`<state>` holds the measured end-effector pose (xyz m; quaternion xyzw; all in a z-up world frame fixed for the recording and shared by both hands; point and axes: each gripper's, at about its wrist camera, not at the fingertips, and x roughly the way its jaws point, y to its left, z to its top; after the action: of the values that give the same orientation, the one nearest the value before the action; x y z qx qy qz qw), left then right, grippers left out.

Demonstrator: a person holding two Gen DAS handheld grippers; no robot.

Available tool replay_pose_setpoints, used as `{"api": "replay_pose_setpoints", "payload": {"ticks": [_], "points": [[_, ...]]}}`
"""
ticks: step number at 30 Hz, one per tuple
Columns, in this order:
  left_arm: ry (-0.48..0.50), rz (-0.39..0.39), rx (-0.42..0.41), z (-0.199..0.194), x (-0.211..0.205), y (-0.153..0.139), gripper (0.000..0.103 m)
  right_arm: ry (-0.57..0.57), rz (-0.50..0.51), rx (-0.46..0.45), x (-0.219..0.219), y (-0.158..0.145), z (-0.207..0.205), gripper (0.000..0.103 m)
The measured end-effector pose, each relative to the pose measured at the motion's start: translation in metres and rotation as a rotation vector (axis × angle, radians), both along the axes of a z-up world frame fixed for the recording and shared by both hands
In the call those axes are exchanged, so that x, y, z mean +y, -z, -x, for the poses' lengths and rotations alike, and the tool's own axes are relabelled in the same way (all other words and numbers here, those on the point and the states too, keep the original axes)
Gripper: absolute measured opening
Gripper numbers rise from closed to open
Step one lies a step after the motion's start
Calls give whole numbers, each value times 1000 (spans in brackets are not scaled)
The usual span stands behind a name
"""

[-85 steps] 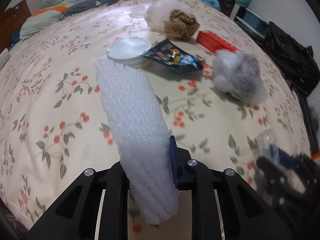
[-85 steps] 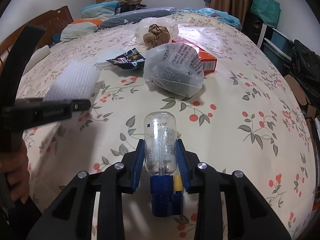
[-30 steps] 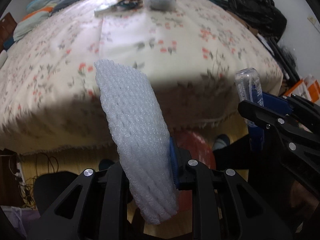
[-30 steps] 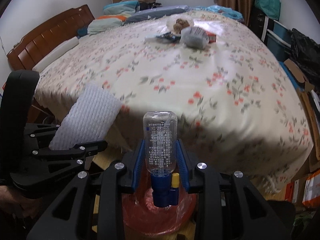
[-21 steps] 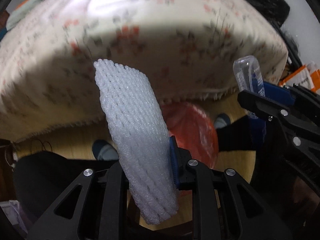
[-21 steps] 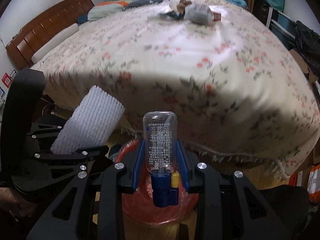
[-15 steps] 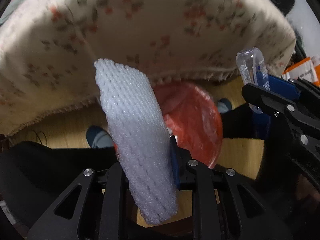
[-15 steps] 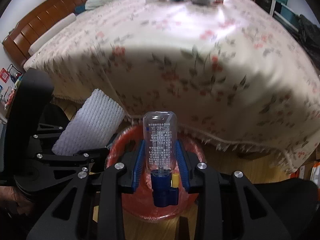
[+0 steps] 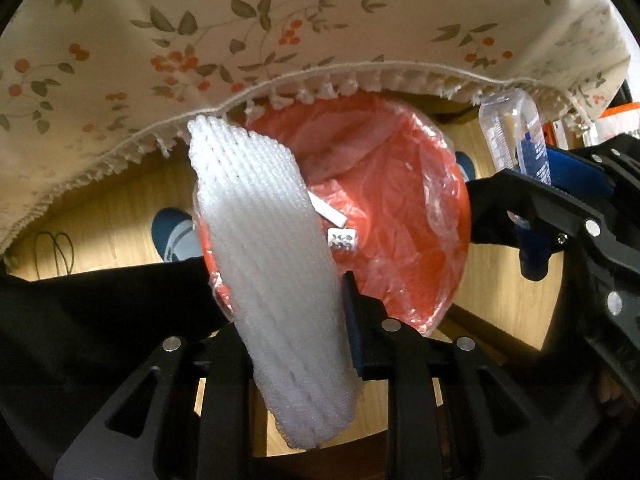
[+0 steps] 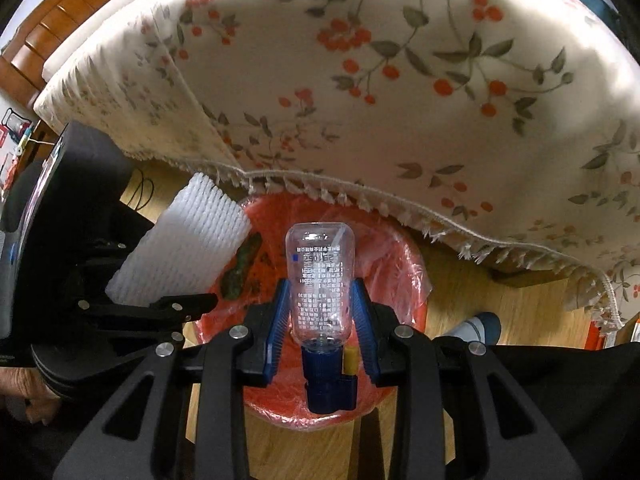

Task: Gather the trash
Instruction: 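Carry the bottle and foam sleeve to the wastebasket and release the foam sleeve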

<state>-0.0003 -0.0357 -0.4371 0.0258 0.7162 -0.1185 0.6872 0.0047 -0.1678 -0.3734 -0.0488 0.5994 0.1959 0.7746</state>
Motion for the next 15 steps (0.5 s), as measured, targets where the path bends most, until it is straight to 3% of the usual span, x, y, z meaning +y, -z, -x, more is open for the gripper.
{"api": "replay_pose_setpoints", "payload": {"ticks": [15], "points": [[8,-10,19,-8,-7,13,41,-4,3,47,3,11,-7,31]]}}
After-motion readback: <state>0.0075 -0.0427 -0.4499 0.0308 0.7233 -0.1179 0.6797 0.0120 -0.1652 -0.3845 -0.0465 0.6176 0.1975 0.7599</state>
